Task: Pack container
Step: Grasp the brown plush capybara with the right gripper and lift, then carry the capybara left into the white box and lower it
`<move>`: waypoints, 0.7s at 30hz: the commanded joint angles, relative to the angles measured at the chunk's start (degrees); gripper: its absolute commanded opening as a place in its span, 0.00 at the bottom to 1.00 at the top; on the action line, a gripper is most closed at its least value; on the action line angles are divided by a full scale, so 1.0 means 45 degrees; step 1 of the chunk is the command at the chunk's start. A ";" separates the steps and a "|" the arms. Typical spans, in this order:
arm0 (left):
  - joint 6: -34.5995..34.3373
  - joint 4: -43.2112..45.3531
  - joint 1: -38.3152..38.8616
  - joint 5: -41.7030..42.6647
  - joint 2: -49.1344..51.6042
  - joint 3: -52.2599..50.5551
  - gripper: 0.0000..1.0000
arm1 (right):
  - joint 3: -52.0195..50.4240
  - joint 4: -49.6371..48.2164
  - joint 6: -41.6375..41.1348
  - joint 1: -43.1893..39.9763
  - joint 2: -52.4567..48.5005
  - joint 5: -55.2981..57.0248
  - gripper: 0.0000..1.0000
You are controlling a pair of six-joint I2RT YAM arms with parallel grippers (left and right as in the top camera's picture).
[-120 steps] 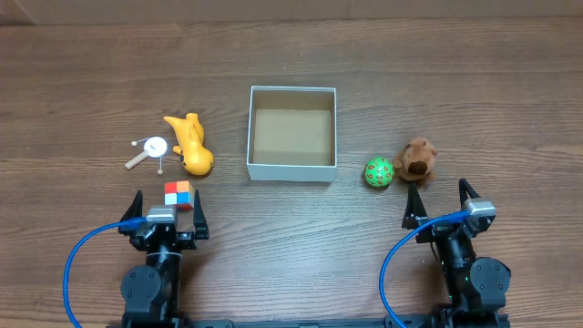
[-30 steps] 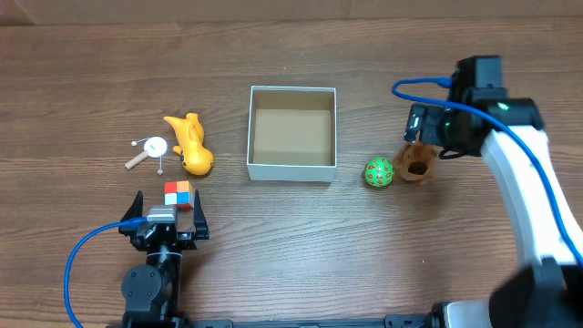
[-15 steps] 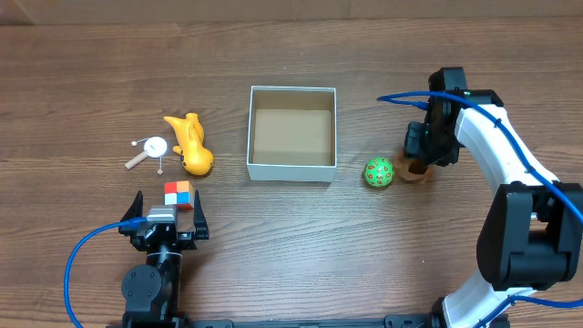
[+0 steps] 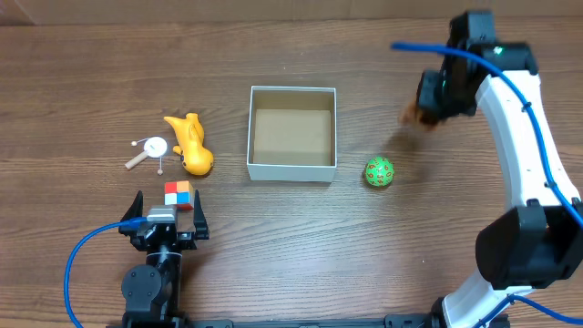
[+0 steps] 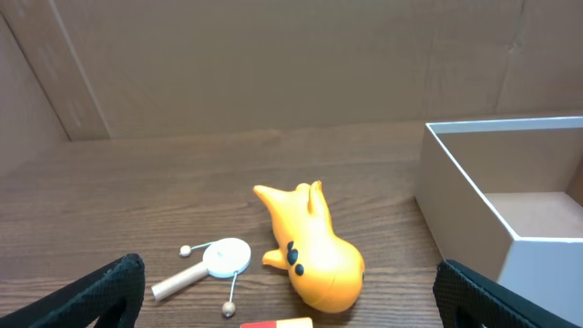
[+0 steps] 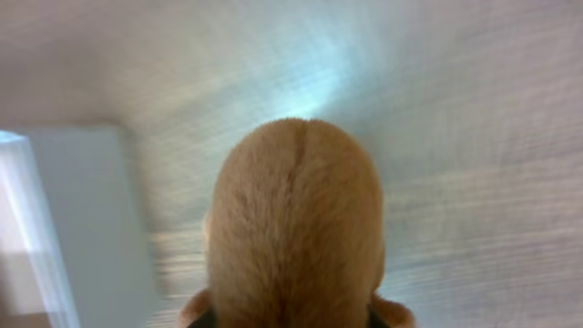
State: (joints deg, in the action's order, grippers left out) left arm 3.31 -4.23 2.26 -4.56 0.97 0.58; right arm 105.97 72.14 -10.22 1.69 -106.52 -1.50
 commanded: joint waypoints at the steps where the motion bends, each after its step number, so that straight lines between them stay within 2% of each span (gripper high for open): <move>1: -0.0165 0.0058 0.0112 -0.0063 -0.0073 -0.0063 1.00 | 0.1870 0.0160 0.0656 0.1311 0.0165 -0.0364 0.11; 8: -0.0165 0.0058 0.0112 -0.0068 -0.0073 -0.0063 1.00 | 0.2171 -0.0058 0.2132 0.4726 0.0155 -0.0228 0.11; 13: -0.0165 0.0058 0.0112 -0.0068 -0.0073 -0.0063 1.00 | 0.2157 -0.0044 0.2710 0.7121 -0.0010 0.2050 0.11; 16: -0.0165 0.0058 0.0112 -0.0068 -0.0073 -0.0063 1.00 | 0.2045 -0.0097 0.2710 0.7805 -0.0087 0.2924 0.11; 21: -0.0165 0.0058 0.0112 -0.0068 -0.0073 -0.0063 1.00 | 0.1273 -0.0748 0.2652 0.8029 -0.0257 0.2657 0.11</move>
State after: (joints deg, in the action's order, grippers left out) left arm 3.31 -4.27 2.26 -4.56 0.97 0.56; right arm 114.21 70.43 1.26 38.24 -106.59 7.31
